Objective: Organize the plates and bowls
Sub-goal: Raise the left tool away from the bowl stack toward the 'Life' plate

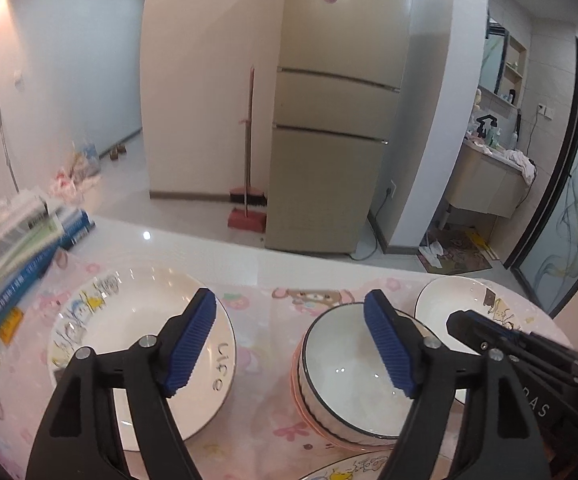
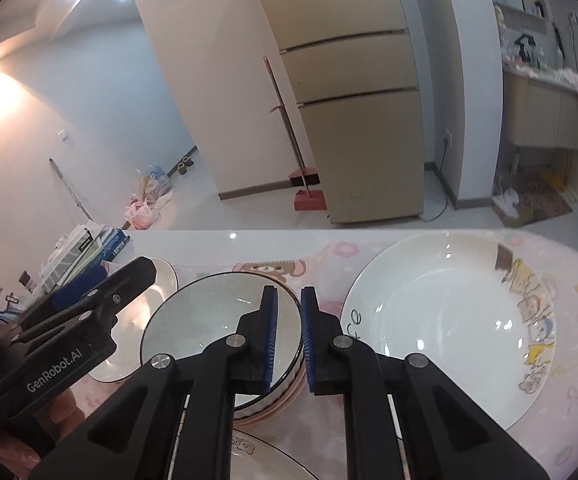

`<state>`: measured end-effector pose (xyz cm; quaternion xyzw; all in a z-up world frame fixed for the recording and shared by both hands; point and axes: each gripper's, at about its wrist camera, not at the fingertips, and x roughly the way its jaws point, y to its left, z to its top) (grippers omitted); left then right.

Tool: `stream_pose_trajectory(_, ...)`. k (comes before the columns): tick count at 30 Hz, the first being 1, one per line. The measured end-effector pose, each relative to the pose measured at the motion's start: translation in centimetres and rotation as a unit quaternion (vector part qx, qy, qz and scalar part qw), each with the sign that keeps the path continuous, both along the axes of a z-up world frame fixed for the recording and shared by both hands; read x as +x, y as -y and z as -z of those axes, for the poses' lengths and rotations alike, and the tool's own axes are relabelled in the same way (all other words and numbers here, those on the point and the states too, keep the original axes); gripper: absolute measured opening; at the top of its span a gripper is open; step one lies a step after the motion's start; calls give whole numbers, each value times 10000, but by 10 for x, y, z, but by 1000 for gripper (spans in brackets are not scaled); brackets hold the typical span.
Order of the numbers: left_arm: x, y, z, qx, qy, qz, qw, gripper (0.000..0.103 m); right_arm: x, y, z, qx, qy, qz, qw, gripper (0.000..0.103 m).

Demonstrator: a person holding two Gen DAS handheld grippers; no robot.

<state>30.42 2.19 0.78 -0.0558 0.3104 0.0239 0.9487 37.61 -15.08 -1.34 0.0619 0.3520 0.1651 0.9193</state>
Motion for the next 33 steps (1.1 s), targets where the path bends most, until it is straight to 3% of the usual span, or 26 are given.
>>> stream_pose_trajectory(3, -12, 4, -15, 337, 381, -68, 9987, 89, -9, 2, -15, -62, 274, 15, 9996, 13)
stream_pose_trajectory(5, -19, 6, -24, 432, 638, -173, 9969, 96, -14, 6, -25, -16, 402, 66, 9992, 22)
stream_pose_trajectory(7, -26, 7, -33, 371, 798, -190, 9959, 98, -21, 10, -36, -47, 605, 165, 9980, 42)
stream_pose_trajectory(11, -43, 6, -52, 329, 1177, -198, 9923, 103, -35, 19, -56, -238, 1092, 411, 9929, 61)
stream_pose_trajectory(14, -52, 4, -64, 407, 1357, -363, 9893, 103, -46, 23, -70, -492, 1513, 714, 9847, 85)
stream_pose_trajectory(15, -54, 4, -66, 452, 1393, -383, 9885, 103, -51, 25, -75, -507, 1674, 786, 9814, 89)
stream_pose_trajectory(21, -67, 10, -75, 769, 1802, -419, 9797, 103, -65, 34, -95, -240, 1812, 683, 9808, 90)
stream_pose_trajectory(25, -85, 22, -78, 1134, 2600, -689, 9564, 103, -73, 29, -103, -621, 2103, 729, 9729, 90)
stream_pose_trajectory(27, -85, 30, -79, 1361, 2627, -540, 9537, 103, -77, 28, -105, -814, 2216, 858, 9679, 90)
stream_pose_trajectory(31, -84, 32, -80, 1422, 2633, -556, 9526, 103, -83, 34, -111, -591, 2279, 967, 9671, 90)
stream_pose_trajectory(33, -80, 37, -81, 1827, 2440, -819, 9489, 103, -84, 37, -114, -492, 2280, 974, 9675, 90)
